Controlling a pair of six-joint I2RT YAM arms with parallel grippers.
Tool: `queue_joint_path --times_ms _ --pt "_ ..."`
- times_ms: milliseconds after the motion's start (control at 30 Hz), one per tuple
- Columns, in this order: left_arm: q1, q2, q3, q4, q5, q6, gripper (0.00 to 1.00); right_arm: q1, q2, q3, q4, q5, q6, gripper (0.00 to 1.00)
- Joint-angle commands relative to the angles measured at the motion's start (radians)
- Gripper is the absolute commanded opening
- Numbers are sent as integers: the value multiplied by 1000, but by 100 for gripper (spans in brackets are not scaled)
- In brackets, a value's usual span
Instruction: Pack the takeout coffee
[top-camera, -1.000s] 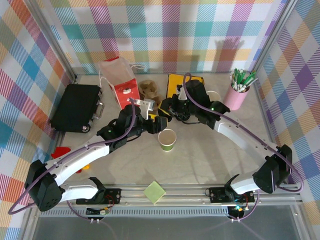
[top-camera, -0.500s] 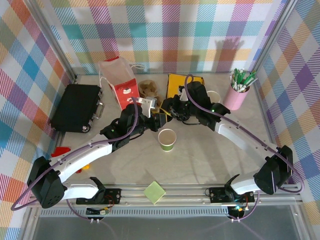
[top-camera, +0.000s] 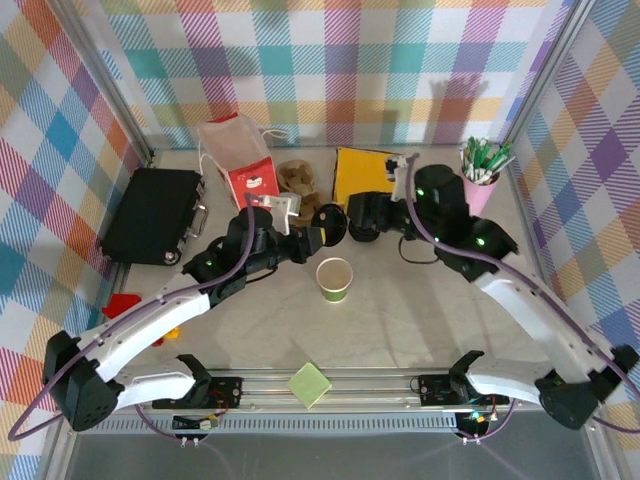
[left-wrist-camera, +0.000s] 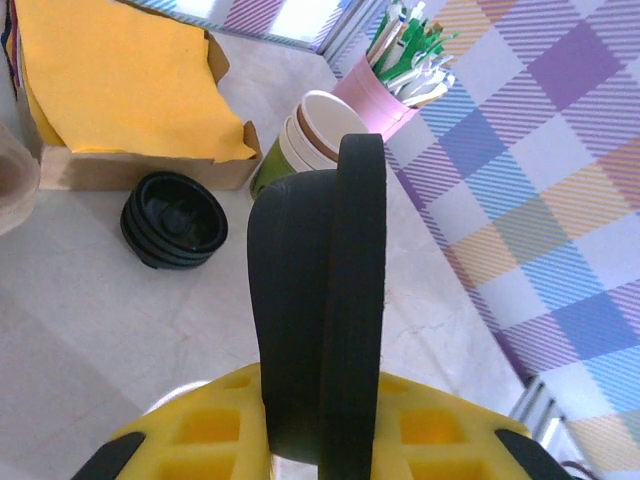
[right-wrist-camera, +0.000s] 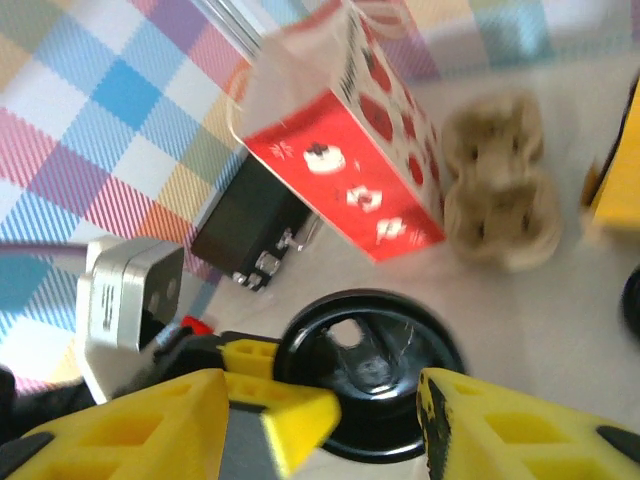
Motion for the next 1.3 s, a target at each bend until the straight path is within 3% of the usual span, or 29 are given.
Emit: queue_joint_path --times_ms 0,167,367,533,833,1033,1267 --pt "31 -59 49 -131 36 -108 6 16 -78 -115 83 16 -343 52" --pt "66 -84 80 -238 95 -234 5 95 -128 -266 247 -15 -661 49" --pt "79 -88 102 -229 215 -370 5 233 -126 -433 518 126 -1048 53" --pt "80 -93 129 -229 255 -421 5 290 -107 -538 716 169 -1305 56" --pt "80 -86 110 -212 275 -454 4 316 -47 -528 803 258 -1368 45" --pt "80 -86 109 -234 262 -446 4 334 -47 -514 776 279 -1389 27" --pt "100 -108 110 -277 220 -428 8 337 -85 -460 603 275 -1302 5"
